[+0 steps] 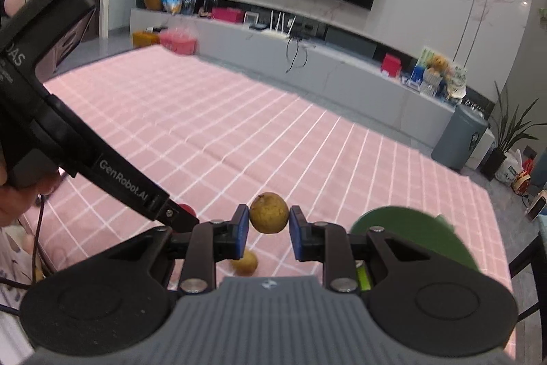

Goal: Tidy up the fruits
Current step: 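Carry tomato and longan into the green colander and open both tools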

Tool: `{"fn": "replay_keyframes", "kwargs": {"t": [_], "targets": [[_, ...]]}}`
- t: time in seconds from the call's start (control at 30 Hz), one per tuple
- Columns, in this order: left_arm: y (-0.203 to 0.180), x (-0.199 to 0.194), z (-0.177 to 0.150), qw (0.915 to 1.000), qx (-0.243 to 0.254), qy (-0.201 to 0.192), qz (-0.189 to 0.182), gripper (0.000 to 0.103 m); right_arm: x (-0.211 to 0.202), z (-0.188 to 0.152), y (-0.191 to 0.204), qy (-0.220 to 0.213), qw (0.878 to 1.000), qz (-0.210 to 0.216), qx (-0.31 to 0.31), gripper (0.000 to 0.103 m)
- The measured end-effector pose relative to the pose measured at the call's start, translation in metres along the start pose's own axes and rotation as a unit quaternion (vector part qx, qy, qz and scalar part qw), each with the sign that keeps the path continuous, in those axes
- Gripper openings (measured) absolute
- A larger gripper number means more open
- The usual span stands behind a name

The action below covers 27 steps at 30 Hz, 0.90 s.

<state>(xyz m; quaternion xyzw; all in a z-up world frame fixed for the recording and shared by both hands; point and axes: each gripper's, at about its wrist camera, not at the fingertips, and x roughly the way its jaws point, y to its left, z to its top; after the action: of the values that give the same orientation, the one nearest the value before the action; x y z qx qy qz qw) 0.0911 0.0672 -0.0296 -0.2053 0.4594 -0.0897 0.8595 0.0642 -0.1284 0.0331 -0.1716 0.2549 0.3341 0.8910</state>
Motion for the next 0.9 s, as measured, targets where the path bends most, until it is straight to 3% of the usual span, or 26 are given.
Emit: {"fn": "replay_keyframes", "kwargs": {"t": [0.3, 0.53, 0.73, 0.9], "targets": [[-0.058, -0.002, 0.023, 0.9984, 0.018, -0.027, -0.045, 0.031, -0.043, -0.001, -0.037, -0.016, 0.999, -0.015, 0.031, 0.021], [-0.096, 0.027, 0.039, 0.9963, 0.049, -0.014, -0.069, 0.031, -0.049, -0.015, -0.081, 0.001, 0.997, -0.048, 0.062, 0.021], [-0.116, 0.056, 0.047, 0.9954, 0.065, 0.006, -0.069, 0.031, -0.037, -0.033, -0.112, 0.037, 0.993, -0.058, 0.094, 0.021], [-0.119, 0.082, 0.053, 0.9964, 0.067, 0.018, -0.049, 0.031, -0.016, -0.045, -0.123, 0.064, 0.99, -0.051, 0.112, 0.021]]}}
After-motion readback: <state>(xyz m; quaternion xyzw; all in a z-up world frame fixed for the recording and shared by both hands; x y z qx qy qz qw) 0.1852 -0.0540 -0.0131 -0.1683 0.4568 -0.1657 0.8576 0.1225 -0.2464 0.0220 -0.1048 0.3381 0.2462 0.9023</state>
